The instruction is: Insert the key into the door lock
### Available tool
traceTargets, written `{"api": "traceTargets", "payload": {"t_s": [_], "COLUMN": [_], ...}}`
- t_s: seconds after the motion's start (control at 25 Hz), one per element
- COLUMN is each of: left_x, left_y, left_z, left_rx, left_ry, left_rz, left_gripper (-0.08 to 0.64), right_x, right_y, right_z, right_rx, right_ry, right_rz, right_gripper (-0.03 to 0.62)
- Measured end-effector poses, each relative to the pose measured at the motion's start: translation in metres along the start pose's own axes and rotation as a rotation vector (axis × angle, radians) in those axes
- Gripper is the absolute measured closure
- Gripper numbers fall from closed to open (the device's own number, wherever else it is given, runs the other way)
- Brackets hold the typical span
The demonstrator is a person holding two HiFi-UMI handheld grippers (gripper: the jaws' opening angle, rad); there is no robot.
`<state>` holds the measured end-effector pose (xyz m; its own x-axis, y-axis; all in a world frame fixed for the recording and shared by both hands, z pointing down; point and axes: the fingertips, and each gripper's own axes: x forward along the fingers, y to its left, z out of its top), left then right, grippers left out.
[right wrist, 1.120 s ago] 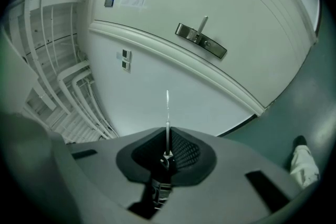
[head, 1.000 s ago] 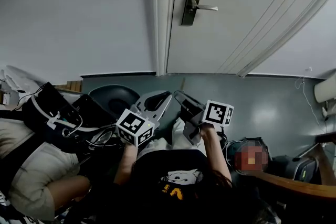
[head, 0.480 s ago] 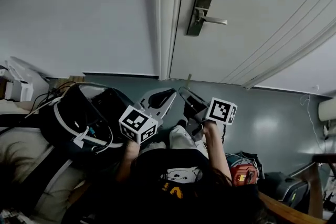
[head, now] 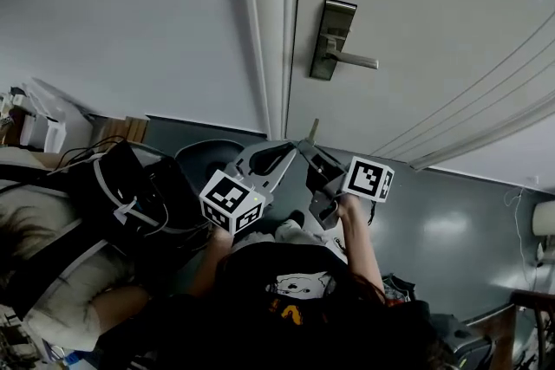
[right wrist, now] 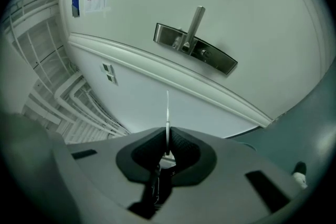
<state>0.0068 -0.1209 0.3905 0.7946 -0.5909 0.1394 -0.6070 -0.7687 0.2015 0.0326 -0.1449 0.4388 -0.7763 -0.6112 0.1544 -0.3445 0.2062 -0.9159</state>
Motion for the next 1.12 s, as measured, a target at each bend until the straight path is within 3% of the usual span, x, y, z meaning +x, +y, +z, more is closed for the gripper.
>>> {"api": "traceTargets", "payload": {"t_s": [0.48, 1.12], "left_x": [0.060, 0.068], "left_y": [0.017, 0.022], "left_z": [-0.005, 0.010], "left_rx": [0.023, 0.063], "left_ry": [0.050, 0.052], "left_rz": [0.014, 0.036], "left_gripper": [0.535, 0.535], "right_x": [0.008, 0.019], "right_y": [-0.038, -0.042], "right_z": [0.042, 0.068], "right_rx": [0.040, 0.048], "right_ry": [0.017, 0.019], "right_rz": [0.034, 0.090], "right_gripper": [0.571, 0.571]}}
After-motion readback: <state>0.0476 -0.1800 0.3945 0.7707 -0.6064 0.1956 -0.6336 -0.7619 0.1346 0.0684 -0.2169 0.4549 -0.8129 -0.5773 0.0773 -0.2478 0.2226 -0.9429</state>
